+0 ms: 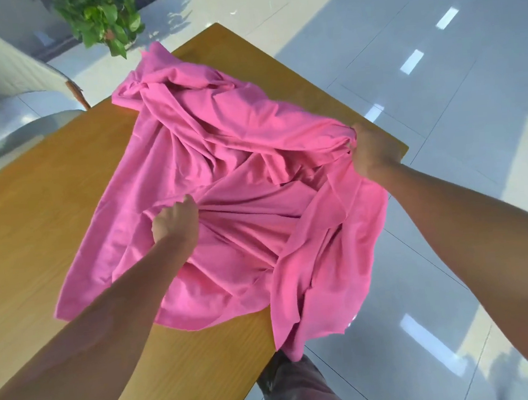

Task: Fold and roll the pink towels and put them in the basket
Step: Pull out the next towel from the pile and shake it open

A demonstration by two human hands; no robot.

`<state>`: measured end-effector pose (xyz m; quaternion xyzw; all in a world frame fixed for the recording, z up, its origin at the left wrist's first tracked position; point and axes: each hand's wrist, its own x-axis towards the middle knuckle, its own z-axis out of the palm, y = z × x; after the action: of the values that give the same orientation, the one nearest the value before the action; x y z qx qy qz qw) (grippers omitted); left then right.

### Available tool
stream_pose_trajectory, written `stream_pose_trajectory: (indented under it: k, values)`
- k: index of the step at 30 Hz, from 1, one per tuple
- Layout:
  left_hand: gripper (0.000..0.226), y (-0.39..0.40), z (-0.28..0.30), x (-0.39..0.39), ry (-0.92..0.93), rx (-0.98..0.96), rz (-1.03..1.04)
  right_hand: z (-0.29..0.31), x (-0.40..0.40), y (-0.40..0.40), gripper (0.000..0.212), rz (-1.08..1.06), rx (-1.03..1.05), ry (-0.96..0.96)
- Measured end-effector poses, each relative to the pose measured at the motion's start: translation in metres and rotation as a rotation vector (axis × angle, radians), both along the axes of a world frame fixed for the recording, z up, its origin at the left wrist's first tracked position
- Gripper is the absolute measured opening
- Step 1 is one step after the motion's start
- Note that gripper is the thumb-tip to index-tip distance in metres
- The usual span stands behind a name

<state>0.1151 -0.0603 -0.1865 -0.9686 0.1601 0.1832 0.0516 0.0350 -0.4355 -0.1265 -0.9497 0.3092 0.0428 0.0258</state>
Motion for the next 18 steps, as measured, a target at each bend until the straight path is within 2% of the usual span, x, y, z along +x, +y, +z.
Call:
stream_pose_trajectory:
  k: [6,9,12,15,16,18]
  values:
    - [0.036,0.048,0.005,0.077,-0.170,-0.009,0.250,0.002,-0.006,-0.013,0.032,0.060,-0.052,0.057]
    - [0.031,0.056,0.008,0.093,-0.258,-0.038,0.313,-0.001,-0.007,-0.024,0.037,0.068,-0.058,0.012]
    - [0.041,0.014,0.005,0.068,-0.257,-0.094,0.084,-0.009,-0.001,-0.020,0.026,0.080,-0.010,-0.030]
    - [0.057,-0.048,-0.006,0.025,-0.079,-0.224,-0.191,-0.018,0.008,-0.014,0.022,0.064,0.018,-0.014]
    - [0.068,-0.066,-0.010,0.012,-0.015,-0.222,-0.240,-0.020,0.011,-0.012,0.024,0.074,0.021,0.001]
    - [0.091,-0.088,-0.020,-0.007,0.097,-0.097,-0.316,-0.021,0.016,-0.011,0.032,0.132,0.010,0.037]
